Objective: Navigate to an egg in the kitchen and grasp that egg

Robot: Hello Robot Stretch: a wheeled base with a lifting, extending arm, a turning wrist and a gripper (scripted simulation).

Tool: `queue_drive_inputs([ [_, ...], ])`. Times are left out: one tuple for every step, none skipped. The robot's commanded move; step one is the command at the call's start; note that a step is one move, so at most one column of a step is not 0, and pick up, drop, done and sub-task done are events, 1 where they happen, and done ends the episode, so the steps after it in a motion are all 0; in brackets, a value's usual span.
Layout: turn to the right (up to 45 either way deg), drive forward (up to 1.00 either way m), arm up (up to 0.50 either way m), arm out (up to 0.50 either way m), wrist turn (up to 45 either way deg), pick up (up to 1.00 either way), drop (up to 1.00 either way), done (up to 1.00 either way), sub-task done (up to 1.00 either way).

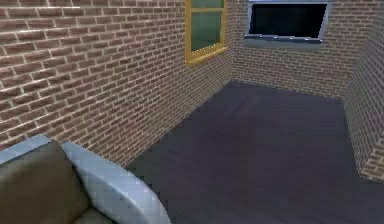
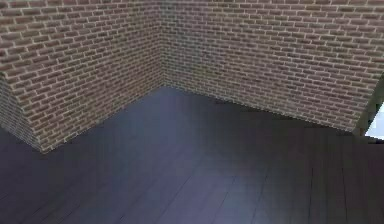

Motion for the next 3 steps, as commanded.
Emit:
queue_drive_inputs([
  [45.0, 0.0, 0.0, 0.0, 0.0, 0.0, 0.0, 0.0, 0.0],
  [45.0, 0.0, 0.0, 0.0, 0.0, 0.0, 0.0, 0.0, 0.0],
  [45.0, 0.0, 0.0, 0.0, 0.0, 0.0, 0.0, 0.0, 0.0],
])
